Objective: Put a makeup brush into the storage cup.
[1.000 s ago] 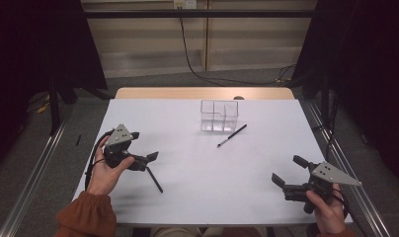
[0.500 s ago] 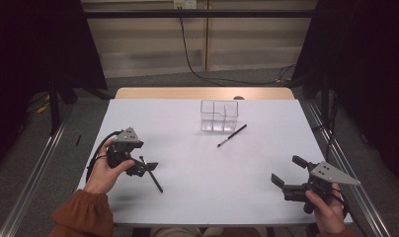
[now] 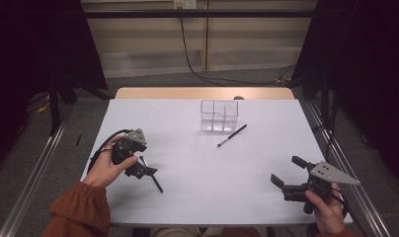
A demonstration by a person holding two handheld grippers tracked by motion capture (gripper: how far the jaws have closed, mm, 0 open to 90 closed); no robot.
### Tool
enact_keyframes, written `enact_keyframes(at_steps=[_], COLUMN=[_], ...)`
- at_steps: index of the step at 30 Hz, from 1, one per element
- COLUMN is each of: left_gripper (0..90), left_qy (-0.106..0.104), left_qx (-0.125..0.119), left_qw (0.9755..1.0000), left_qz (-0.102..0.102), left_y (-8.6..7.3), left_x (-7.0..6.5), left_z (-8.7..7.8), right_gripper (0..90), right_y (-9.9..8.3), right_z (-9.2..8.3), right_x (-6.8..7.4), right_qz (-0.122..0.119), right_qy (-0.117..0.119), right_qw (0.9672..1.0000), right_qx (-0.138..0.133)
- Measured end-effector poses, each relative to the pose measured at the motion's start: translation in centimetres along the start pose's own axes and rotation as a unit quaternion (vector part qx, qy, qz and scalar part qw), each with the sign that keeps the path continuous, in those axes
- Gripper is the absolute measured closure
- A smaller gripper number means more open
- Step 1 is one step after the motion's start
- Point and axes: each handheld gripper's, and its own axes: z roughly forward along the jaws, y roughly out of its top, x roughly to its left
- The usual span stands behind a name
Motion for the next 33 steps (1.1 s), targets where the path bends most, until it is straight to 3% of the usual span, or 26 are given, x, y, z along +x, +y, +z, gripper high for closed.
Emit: enact_keyframes(at_steps=[4, 7, 10, 15, 18, 23, 24, 30, 31, 33], left_gripper=[3.8, 4.6, 4.5, 4.9, 5.2, 5.9, 7.8, 13.0, 14.7, 17.1], left_qy=[-0.012, -0.028, -0.026, -0.021, -0.027, -0.029, -0.037, -0.040, -0.049, -0.051], left_qx=[0.031, 0.041, 0.050, 0.064, 0.070, 0.103, 0.111, 0.127, 0.137, 0.141], left_qw=[0.9991, 0.9983, 0.9975, 0.9966, 0.9949, 0.9916, 0.9891, 0.9854, 0.9827, 0.9815], left_qz=[0.024, 0.030, 0.043, 0.047, 0.067, 0.073, 0.089, 0.106, 0.115, 0.119], left_y=[0.2, 0.3, 0.2, -0.1, -0.1, 0.1, 0.2, 0.4, 0.2, 0.2], left_x=[0.0, 0.0, 0.3, 0.9, 1.0, 1.2, 1.3, 2.0, 1.9, 2.0], left_z=[0.6, 0.8, 1.0, 1.6, 2.1, 2.9, 3.0, 3.4, 3.6, 3.6], right_gripper=[0.0, 0.0, 0.0, 0.0, 0.0, 0.0, 0.0, 0.0, 0.0, 0.0], right_y=[0.0, 0.0, 0.0, 0.0, 0.0, 0.0, 0.0, 0.0, 0.0, 0.0], right_z=[0.0, 0.0, 0.1, 0.1, 0.1, 0.1, 0.1, 0.2, 0.2, 0.2], right_x=[0.0, 0.0, 0.0, 0.0, 0.0, 0.0, 0.0, 0.1, 0.1, 0.1], right_qz=[0.000, -0.003, -0.002, -0.002, -0.002, -0.002, -0.002, 0.000, 0.000, 0.000], right_qy=[0.001, 0.002, 0.003, 0.006, 0.007, 0.007, 0.007, 0.009, 0.009, 0.009], right_qw=[1.0000, 1.0000, 1.0000, 1.0000, 1.0000, 1.0000, 1.0000, 1.0000, 1.0000, 1.0000], right_qx=[0.001, 0.001, 0.001, 0.002, 0.003, 0.003, 0.003, 0.004, 0.003, 0.003])
